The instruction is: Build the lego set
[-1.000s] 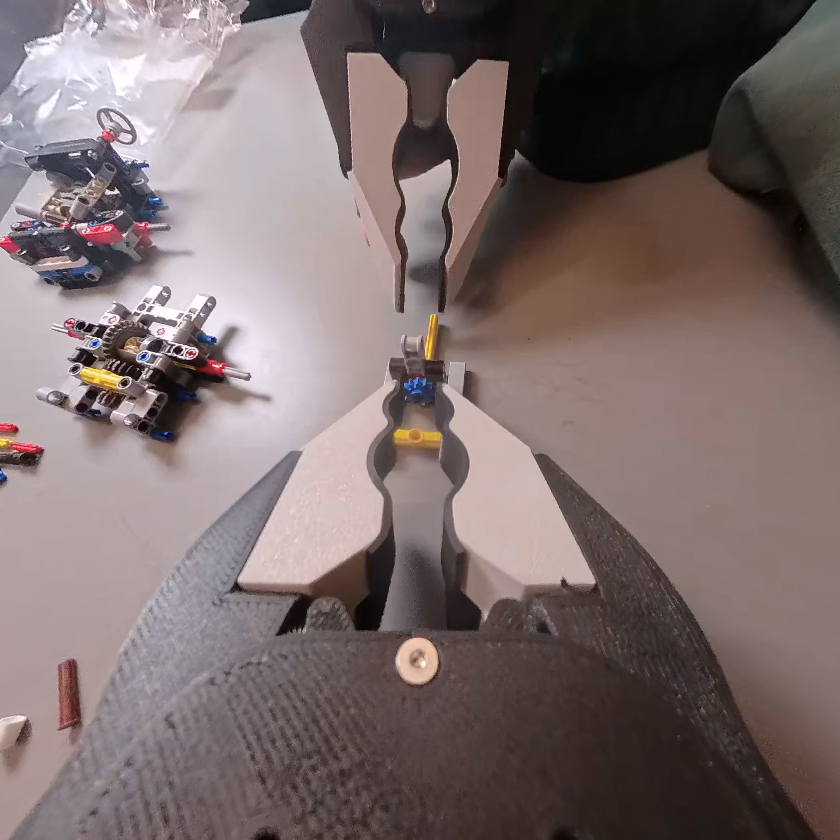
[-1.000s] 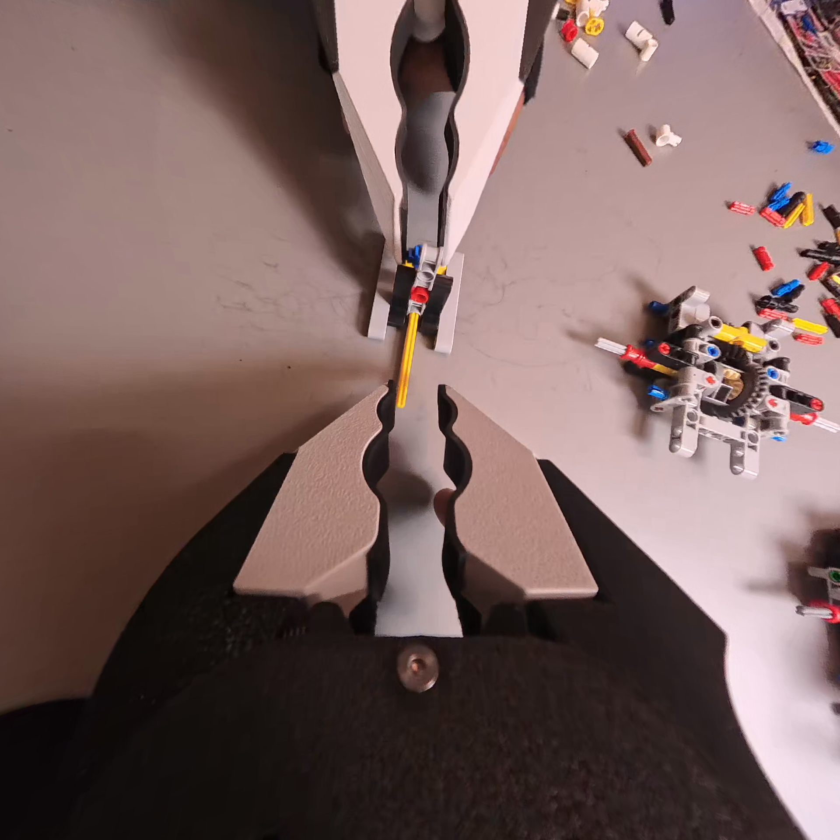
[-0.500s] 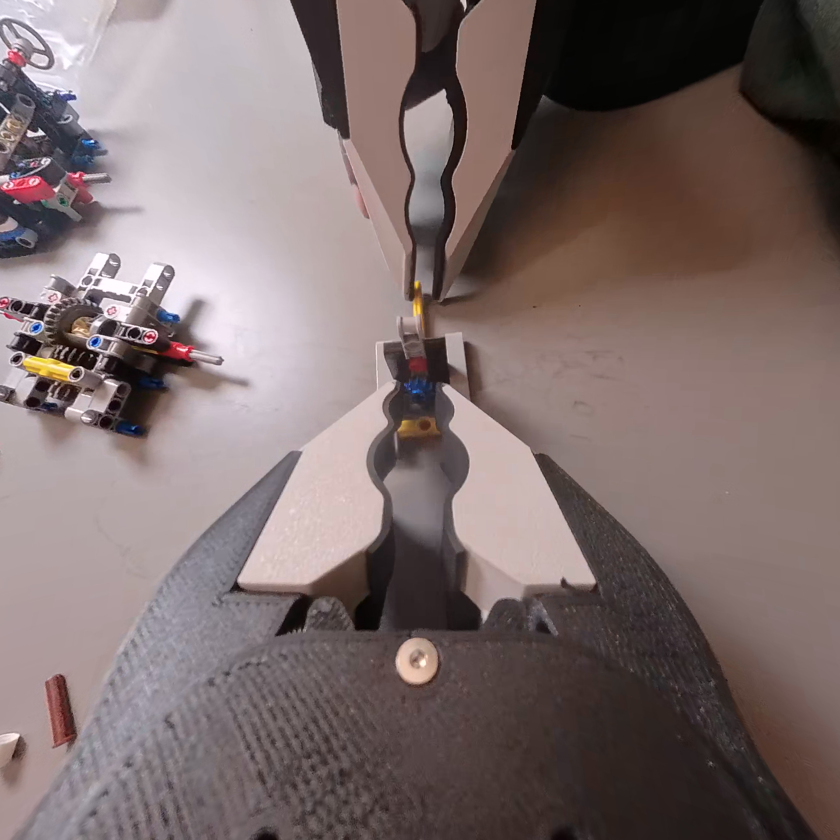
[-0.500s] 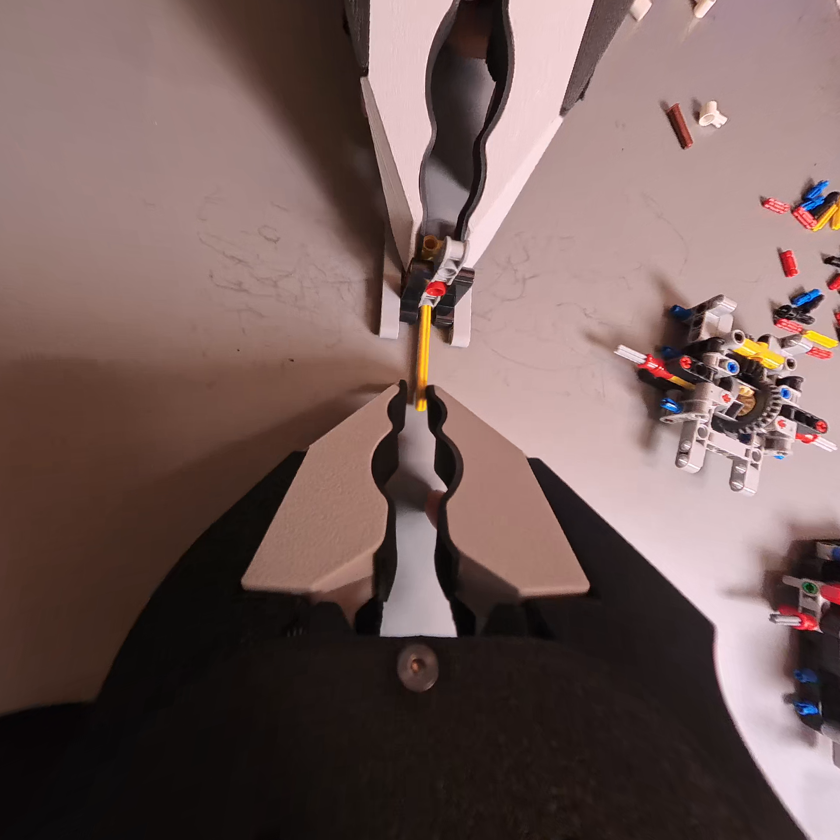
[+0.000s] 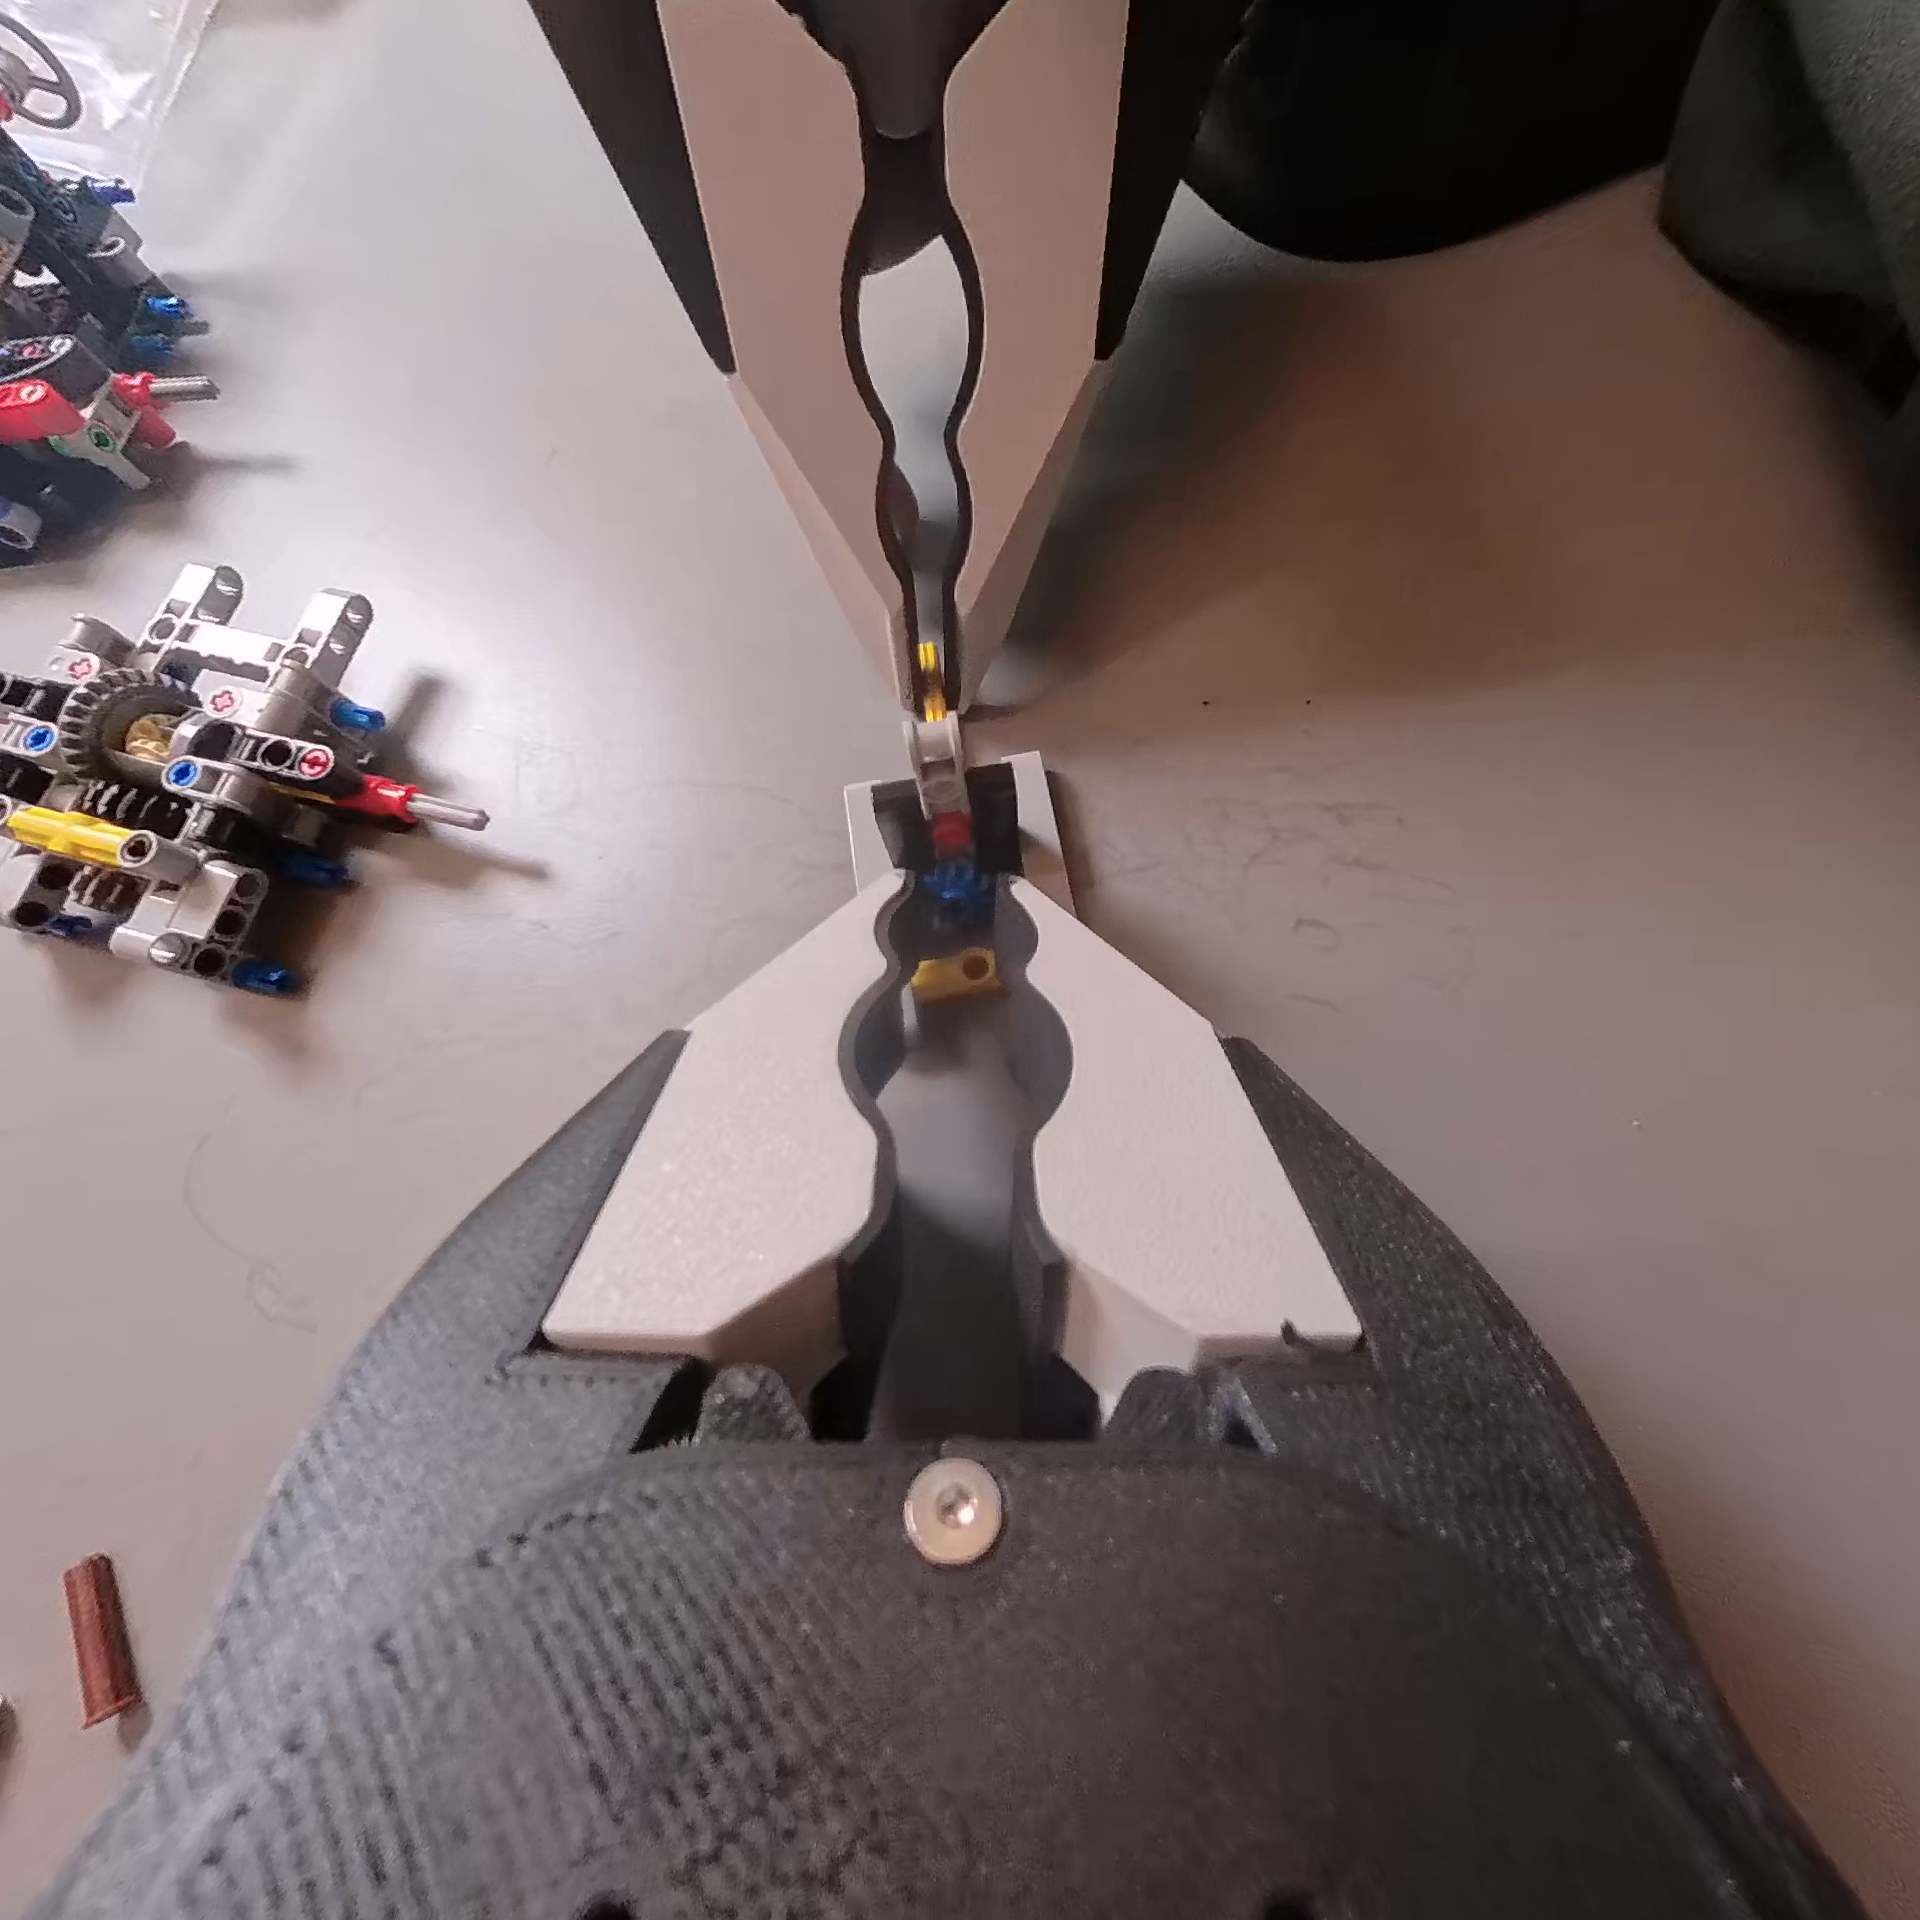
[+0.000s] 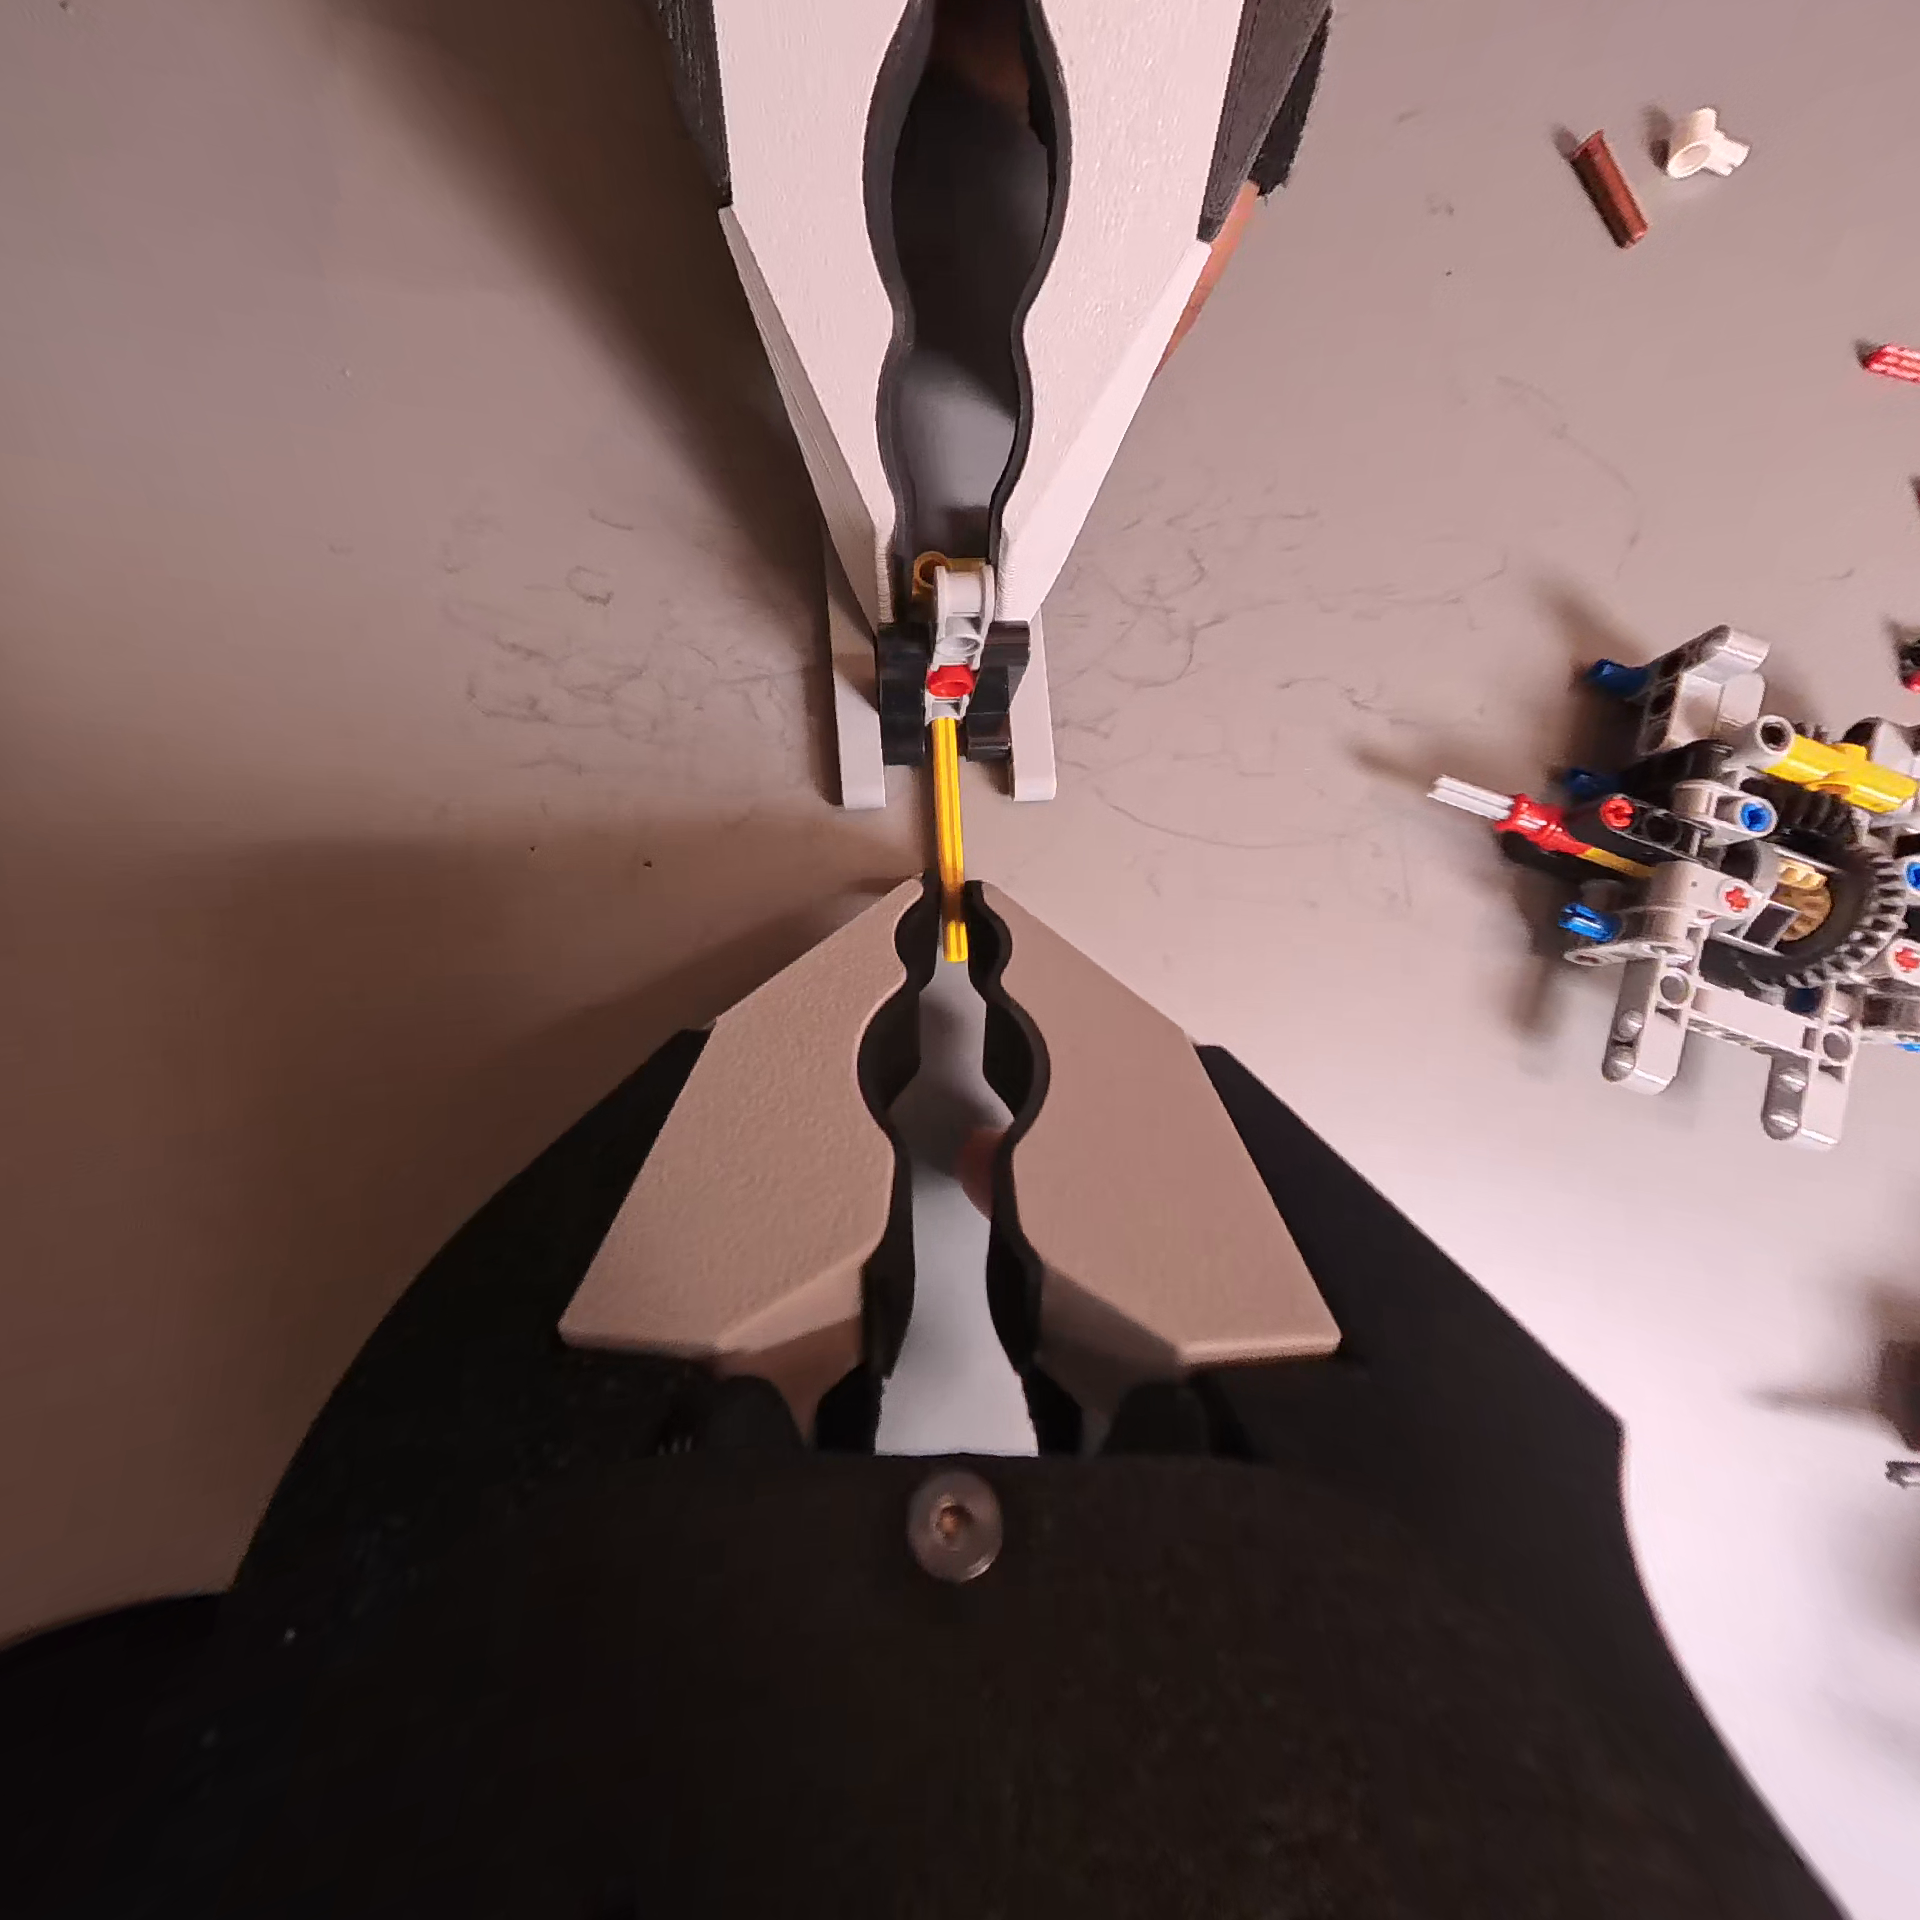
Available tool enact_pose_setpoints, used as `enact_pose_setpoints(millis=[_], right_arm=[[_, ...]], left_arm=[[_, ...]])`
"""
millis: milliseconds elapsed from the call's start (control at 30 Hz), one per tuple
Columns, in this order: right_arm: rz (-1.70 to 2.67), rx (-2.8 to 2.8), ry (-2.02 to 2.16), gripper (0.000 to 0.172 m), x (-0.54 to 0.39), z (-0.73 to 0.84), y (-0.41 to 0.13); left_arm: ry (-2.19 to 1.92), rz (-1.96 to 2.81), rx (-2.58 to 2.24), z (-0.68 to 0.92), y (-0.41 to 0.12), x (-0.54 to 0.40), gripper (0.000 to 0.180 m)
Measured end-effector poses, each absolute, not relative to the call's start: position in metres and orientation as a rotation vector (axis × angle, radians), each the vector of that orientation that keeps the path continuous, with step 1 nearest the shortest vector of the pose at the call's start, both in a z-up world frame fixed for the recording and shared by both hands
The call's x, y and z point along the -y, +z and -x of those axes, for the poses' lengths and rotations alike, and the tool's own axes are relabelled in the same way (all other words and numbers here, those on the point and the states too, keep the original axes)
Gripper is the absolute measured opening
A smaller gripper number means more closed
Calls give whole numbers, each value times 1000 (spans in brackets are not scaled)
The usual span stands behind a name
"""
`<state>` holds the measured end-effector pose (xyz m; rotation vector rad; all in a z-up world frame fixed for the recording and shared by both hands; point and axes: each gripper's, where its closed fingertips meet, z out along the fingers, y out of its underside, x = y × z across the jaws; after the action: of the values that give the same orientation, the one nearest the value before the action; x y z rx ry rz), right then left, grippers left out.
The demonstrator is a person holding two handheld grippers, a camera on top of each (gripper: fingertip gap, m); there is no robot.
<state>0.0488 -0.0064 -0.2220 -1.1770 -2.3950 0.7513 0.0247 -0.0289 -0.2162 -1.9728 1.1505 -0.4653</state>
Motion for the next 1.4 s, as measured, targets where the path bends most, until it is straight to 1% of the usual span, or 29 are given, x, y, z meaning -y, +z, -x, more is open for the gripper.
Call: enact_pose_setpoints(millis=[900,1067,1167,1267,1400], right_arm=[[1166,2352,744,2,5,-47,-222],[1163,2334,763,3,4,-47,-220],[1156,2321,799,13,5,-48,-216],[1125,2272,835,16,4,-46,-204],[938,2086,1045,16,24,-35,-154]], left_arm=[[-452,2048,-1089,-22,-215,27,12],[-499,2011,-1043,-23,-210,26,13],[-526,1985,-1003,-20,-204,27,12],[-552,1934,-968,-19,-196,28,12],[-703,1803,-874,-24,-167,33,12]])
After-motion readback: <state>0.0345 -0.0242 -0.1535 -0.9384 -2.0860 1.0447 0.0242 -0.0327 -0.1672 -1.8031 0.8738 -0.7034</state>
